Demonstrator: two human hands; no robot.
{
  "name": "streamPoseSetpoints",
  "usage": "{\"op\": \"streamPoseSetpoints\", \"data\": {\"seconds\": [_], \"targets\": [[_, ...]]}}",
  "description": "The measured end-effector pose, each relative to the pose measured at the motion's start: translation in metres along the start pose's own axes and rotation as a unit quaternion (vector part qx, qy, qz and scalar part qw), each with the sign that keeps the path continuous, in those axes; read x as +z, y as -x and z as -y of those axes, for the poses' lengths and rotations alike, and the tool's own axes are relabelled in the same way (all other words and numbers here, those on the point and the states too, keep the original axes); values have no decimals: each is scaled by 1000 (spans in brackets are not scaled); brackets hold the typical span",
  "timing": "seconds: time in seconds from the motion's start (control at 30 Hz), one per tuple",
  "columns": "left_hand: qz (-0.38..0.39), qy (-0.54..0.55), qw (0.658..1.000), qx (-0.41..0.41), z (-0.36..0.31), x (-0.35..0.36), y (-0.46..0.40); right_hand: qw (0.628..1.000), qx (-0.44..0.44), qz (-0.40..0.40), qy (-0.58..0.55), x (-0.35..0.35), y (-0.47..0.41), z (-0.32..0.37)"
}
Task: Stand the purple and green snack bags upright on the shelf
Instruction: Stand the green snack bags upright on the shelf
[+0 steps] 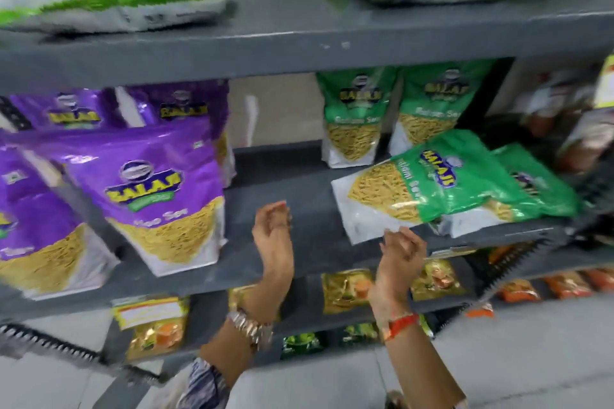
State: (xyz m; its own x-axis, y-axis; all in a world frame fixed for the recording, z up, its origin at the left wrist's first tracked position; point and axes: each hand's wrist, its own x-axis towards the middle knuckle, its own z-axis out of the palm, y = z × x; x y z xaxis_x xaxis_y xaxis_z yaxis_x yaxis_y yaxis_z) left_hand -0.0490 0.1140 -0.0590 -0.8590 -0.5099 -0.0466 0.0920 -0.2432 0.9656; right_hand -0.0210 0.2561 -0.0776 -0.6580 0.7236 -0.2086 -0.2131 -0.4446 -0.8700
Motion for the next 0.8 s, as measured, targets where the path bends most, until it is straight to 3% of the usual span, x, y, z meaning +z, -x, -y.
{"op": "streamPoseSetpoints", "data": {"seconds": [0.13, 0.23, 0.3, 0.37, 0.43, 0.63, 0.8], "targets": [[154, -173, 970, 77, -2, 84, -21, 997, 50, 14, 65, -18, -40, 16], [226, -258, 939, -18, -5, 148, -35, 987, 111, 81, 87, -27, -64, 31], [290, -336, 894, -61, -5, 185, -39, 979, 131, 121, 97, -30, -70, 41], [355, -412, 838, -52, -5, 206, -41, 979, 158, 113, 52, -31, -70, 46], [378, -447, 808, -65, -7, 217, -39, 977, 173, 119, 41, -33, -75, 49], [364, -437, 817, -97, -15, 221, -35, 962, 178, 194, 78, -50, -89, 58], [269, -355, 888, -112, -4, 190, -30, 961, 180, 198, 73, -61, -95, 58]]}}
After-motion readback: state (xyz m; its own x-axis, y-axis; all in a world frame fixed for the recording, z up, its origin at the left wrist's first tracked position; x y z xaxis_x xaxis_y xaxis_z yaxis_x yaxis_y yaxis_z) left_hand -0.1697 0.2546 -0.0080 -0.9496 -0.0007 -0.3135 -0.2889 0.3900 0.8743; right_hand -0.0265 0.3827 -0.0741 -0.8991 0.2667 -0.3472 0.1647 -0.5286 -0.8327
